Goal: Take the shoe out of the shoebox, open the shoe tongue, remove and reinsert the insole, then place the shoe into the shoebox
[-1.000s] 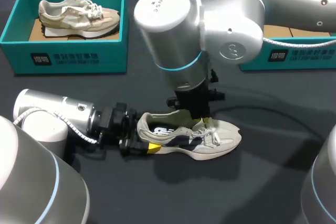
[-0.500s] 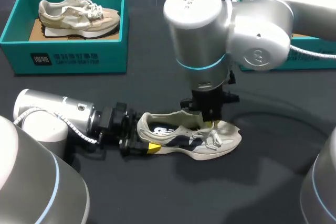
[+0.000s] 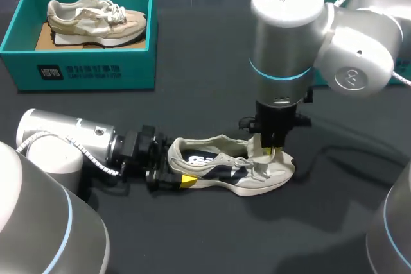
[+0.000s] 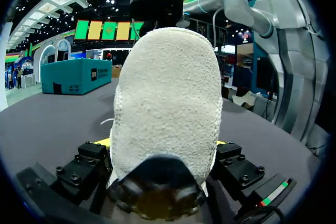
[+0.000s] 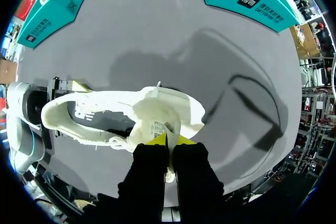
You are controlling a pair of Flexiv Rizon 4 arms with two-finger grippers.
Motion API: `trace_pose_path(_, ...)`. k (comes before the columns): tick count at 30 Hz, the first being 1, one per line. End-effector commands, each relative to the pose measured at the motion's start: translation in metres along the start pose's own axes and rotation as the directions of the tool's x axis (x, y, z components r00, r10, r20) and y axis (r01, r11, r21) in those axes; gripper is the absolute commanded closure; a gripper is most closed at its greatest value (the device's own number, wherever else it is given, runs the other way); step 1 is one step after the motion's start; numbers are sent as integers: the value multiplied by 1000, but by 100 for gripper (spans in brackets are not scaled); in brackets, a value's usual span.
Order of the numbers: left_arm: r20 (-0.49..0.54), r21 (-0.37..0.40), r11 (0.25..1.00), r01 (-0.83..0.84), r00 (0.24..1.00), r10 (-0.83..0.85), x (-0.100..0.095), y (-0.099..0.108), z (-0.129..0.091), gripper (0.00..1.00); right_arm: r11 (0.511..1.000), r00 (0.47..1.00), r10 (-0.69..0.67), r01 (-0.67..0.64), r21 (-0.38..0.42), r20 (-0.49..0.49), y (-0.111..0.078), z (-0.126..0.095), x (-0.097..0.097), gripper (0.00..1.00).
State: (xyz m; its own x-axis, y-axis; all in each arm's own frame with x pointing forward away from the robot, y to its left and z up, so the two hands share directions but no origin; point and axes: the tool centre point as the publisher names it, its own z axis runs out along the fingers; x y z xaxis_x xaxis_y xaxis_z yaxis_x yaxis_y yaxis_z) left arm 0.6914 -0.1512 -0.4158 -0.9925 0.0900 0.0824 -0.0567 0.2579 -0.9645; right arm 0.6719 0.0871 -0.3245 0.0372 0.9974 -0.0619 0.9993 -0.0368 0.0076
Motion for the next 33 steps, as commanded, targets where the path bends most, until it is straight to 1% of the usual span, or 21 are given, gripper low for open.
trace_pose_path(1,3,-1,1000,0,1000,0,0,1,0,100,1000,998,1,0,10,-58,-3,3,-11,100)
trace_pose_path(8,3,-1,1000,0,1000,0,0,1,0,100,1000,1000,-5,5,21,-8,-4,8,-21,100)
trace_pose_path(15,3,-1,1000,0,1000,0,0,1,0,100,999,999,-17,15,44,52,0,17,-25,100)
trace_pose_path(22,3,-1,1000,0,1000,0,0,1,0,100,998,996,-17,12,62,84,2,24,-26,100)
trace_pose_path(23,3,-1,1000,0,1000,0,0,1,0,100,998,996,-15,10,65,88,2,25,-27,96)
trace_pose_path(24,3,-1,1000,0,1000,0,0,1,0,100,998,996,-13,7,67,91,2,26,-27,85)
trace_pose_path(25,3,-1,1000,0,1000,0,0,1,0,100,998,996,-13,6,68,91,2,26,-27,80)
trace_pose_path(29,3,-1,1000,0,1000,0,0,1,0,100,998,996,-2,-4,64,94,0,27,-27,67)
trace_pose_path(33,3,-1,1000,0,1000,0,0,1,0,100,998,995,7,-13,62,101,-1,26,-28,61)
